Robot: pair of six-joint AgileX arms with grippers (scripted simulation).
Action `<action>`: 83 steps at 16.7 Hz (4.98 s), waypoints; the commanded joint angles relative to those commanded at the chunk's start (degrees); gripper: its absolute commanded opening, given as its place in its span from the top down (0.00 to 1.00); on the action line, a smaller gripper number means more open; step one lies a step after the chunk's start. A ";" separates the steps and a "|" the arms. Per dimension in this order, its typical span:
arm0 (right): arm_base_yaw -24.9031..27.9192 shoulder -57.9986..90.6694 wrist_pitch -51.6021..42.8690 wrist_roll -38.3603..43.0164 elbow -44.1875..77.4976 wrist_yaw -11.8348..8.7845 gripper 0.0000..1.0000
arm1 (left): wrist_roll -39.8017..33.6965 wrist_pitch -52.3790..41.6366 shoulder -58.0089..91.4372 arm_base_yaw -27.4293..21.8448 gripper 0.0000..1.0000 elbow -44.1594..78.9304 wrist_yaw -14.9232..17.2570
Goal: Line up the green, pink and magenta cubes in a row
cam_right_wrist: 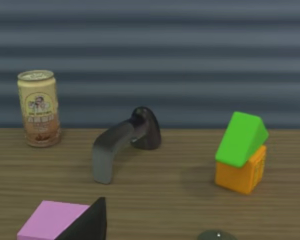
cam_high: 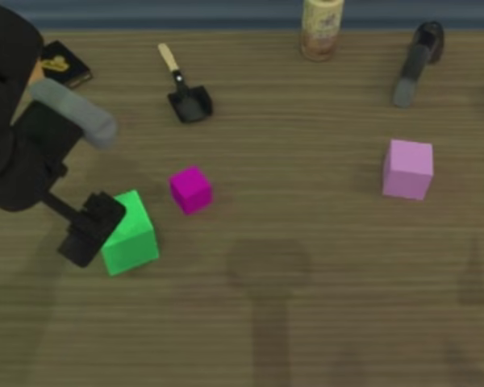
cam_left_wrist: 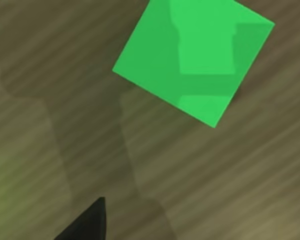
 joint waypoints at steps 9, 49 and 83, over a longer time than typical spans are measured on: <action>0.00 0.00 0.00 0.00 0.00 0.00 0.00 | 10.01 -20.03 44.98 -6.51 0.00 43.38 -2.25; 0.00 0.00 0.00 0.00 0.00 0.00 0.00 | 12.93 -3.63 60.40 -7.71 1.00 45.03 -3.61; 0.00 0.00 0.00 0.00 0.00 0.00 0.00 | 19.24 -26.39 60.43 -33.43 1.00 69.19 -2.73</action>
